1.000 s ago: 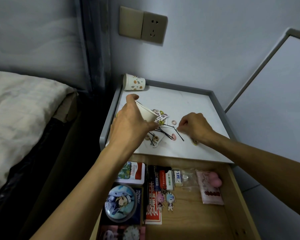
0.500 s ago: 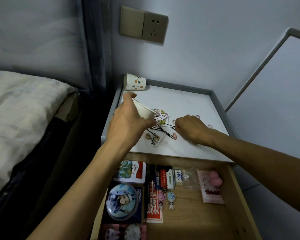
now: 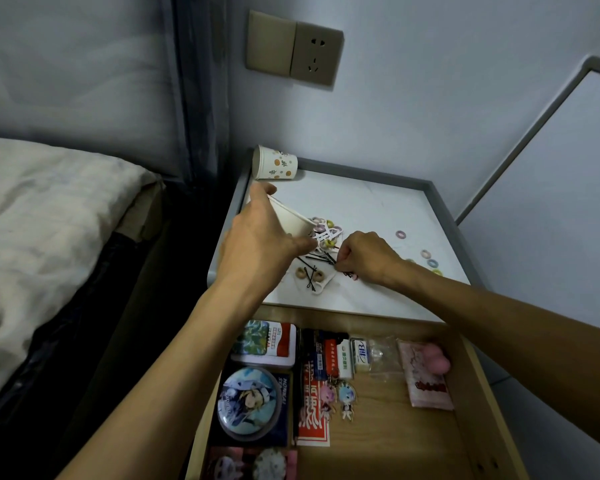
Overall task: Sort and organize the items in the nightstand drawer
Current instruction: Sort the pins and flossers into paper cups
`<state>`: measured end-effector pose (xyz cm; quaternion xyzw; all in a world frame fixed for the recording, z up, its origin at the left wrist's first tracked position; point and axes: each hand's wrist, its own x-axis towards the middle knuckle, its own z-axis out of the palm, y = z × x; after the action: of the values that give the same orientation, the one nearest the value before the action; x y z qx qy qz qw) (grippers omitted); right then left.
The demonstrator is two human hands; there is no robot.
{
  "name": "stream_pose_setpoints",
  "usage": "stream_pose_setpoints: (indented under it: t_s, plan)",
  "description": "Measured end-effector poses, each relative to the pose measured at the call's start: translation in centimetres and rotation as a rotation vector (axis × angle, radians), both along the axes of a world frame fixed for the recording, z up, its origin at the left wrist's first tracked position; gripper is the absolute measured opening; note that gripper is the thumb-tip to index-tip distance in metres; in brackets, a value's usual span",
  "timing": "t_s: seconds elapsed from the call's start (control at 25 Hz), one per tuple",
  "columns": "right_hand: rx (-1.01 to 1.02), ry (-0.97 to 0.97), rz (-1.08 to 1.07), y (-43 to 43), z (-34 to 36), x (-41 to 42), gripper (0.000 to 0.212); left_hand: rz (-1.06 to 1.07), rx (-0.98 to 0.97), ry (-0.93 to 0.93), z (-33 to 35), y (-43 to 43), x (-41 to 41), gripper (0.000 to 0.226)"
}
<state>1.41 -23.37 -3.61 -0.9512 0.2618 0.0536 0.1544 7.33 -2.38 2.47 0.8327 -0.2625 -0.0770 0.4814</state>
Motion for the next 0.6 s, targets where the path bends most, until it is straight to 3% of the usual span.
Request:
stream_pose_setpoints:
  t_s: [0.12,0.24,0.6]
  plan:
    - [-0.162,0.113,0.011,0.1,-0.1,0.1,0.012,-0.009,-0.003,-0.007,0.0,0.0,-0.1,0.087]
    - [-0.184,0.174,0.005,-0.1,0.4,-0.2,0.014,-0.012,-0.004,-0.007,0.1,0.0,-0.1,0.087]
    - [0.178,-0.214,-0.196,-1.9,2.4,-2.4,0.012,-0.032,0.0,-0.006,-0.2,-0.3,-0.3,0.088]
